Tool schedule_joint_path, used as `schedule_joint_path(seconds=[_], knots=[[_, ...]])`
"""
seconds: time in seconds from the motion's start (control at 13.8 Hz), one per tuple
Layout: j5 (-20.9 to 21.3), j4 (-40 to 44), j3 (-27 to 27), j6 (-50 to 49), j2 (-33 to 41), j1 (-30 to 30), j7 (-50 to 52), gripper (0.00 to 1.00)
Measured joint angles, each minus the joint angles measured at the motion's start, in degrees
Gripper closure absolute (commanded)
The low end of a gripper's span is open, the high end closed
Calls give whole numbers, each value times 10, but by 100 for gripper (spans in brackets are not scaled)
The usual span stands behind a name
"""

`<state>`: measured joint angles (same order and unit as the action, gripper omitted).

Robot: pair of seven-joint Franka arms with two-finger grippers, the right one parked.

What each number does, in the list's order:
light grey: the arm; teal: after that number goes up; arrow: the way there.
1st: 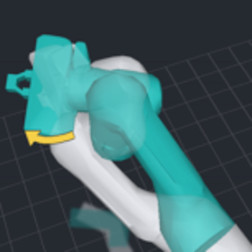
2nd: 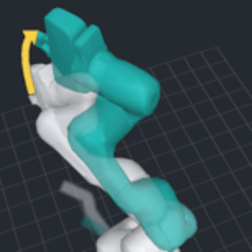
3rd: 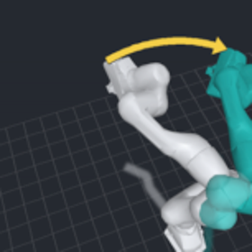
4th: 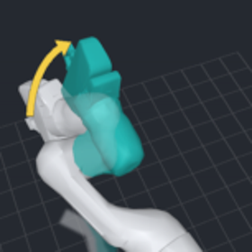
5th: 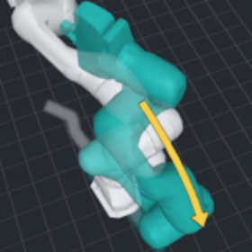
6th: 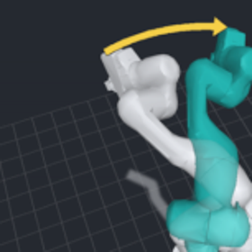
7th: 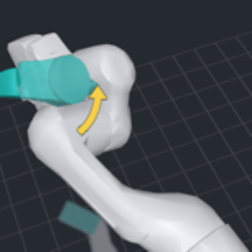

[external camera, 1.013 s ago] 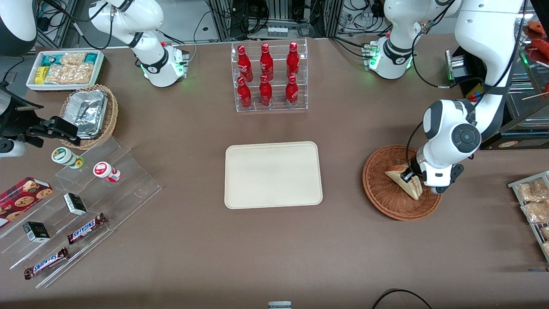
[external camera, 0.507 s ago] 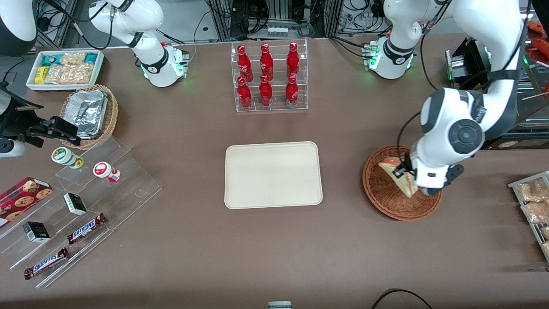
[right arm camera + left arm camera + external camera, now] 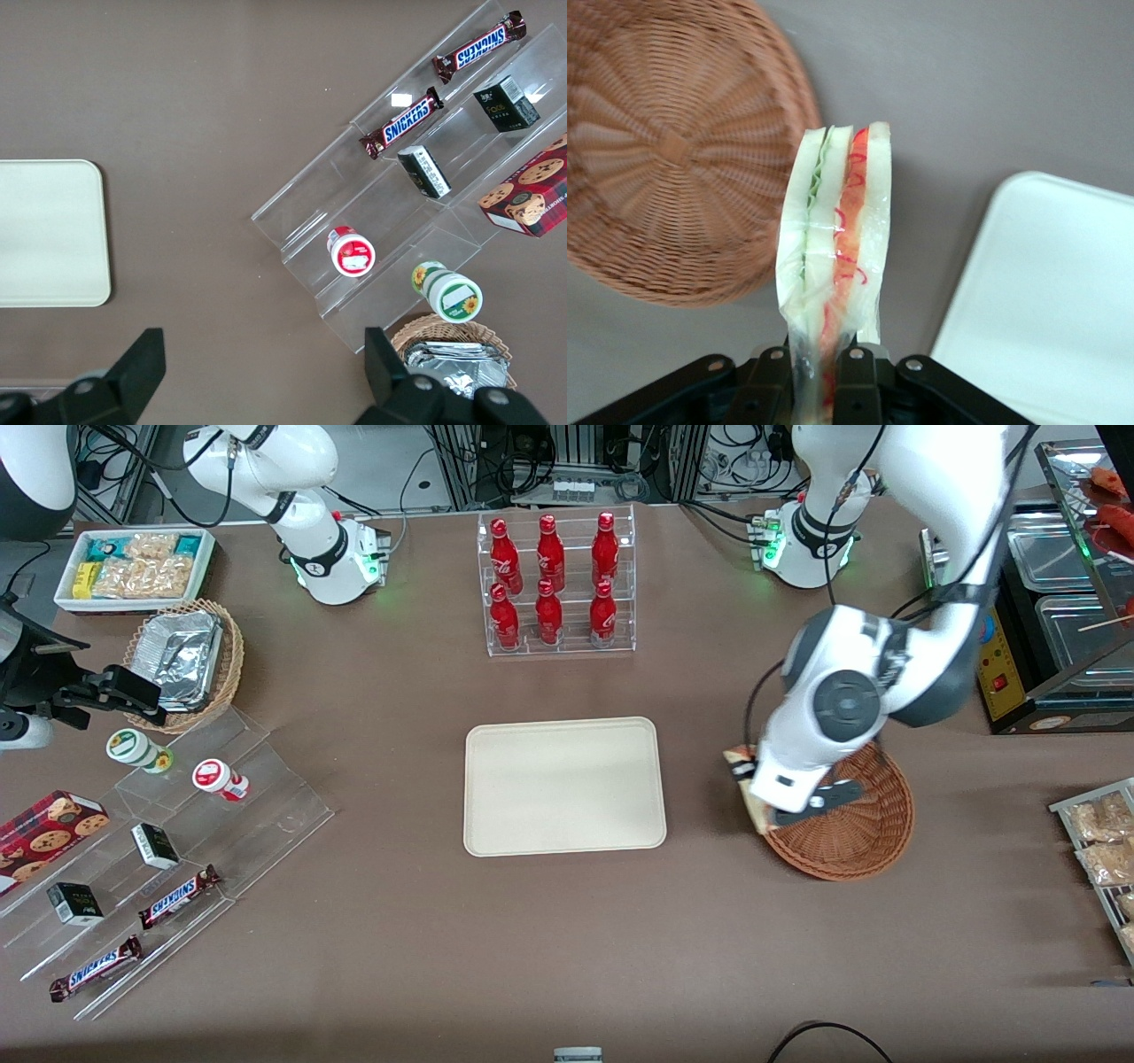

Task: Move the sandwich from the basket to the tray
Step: 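Lift the sandwich out of the basket and carry it toward the tray, then lower the sandwich onto the cream tray and open the left gripper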

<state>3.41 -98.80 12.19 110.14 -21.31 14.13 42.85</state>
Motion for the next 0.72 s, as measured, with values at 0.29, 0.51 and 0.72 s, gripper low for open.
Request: schedule_joint_path(seconds=[0.29, 0.51, 0.72], knots=[[0, 55, 1, 0, -52, 72, 1, 100], [0, 106, 1, 1, -96, 120, 20, 100], [0, 162, 1, 2, -147, 173, 65, 100]])
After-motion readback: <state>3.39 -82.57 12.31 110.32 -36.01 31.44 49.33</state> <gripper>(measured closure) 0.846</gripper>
